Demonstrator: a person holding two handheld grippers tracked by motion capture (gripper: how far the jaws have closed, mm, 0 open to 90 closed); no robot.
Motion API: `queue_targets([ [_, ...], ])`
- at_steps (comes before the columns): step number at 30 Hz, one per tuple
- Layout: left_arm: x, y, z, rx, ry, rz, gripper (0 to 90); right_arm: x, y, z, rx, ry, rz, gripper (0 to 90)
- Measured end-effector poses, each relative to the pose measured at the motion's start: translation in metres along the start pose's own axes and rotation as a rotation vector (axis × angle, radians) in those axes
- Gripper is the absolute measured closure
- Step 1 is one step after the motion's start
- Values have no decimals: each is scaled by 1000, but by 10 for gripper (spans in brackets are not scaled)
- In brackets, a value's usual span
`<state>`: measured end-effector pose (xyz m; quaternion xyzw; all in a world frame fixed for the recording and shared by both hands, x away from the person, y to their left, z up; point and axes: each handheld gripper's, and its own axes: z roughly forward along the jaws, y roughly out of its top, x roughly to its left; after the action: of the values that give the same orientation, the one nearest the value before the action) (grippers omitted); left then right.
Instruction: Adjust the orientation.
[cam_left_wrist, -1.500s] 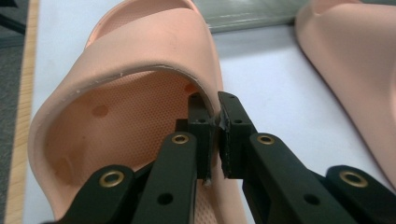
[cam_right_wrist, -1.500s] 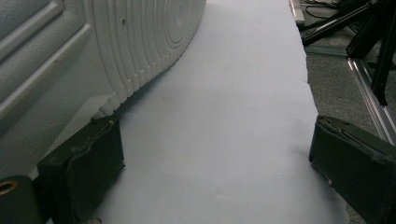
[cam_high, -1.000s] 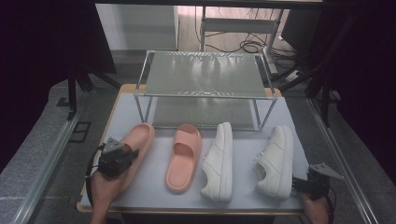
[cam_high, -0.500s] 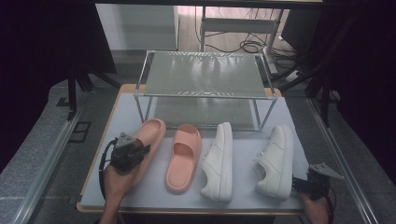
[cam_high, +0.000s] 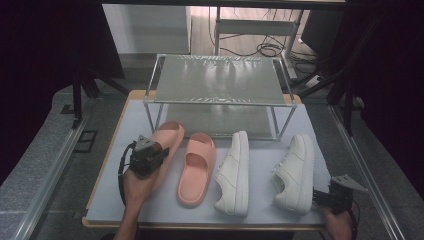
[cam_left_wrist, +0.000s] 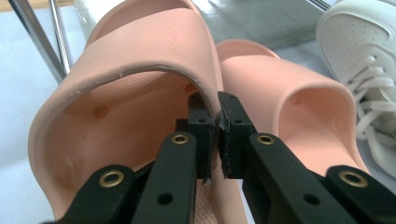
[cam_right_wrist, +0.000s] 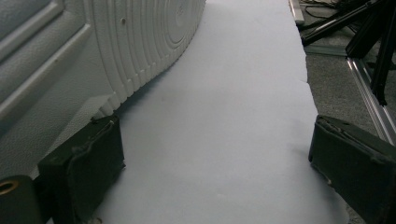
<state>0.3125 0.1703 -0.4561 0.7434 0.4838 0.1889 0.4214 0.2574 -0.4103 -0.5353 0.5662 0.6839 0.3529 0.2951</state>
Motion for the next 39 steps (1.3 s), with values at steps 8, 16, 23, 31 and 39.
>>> queue_targets([
  [8, 0, 12, 13, -23, 16, -13, 847, 0, 0, 0, 0, 0, 0, 32],
  [16, -1, 25, 33, -37, 61, -30, 847, 0, 0, 0, 0, 0, 0, 32],
  [23, 1, 36, 56, -48, 90, -46, 846, 0, 0, 0, 1, 1, 2, 32],
  [31, 4, 47, 82, -75, 127, -84, 842, 0, 0, 0, 0, 0, 0, 32],
  [39, 7, 53, 105, -65, 168, -90, 830, 0, 0, 0, 0, 1, 0, 32],
])
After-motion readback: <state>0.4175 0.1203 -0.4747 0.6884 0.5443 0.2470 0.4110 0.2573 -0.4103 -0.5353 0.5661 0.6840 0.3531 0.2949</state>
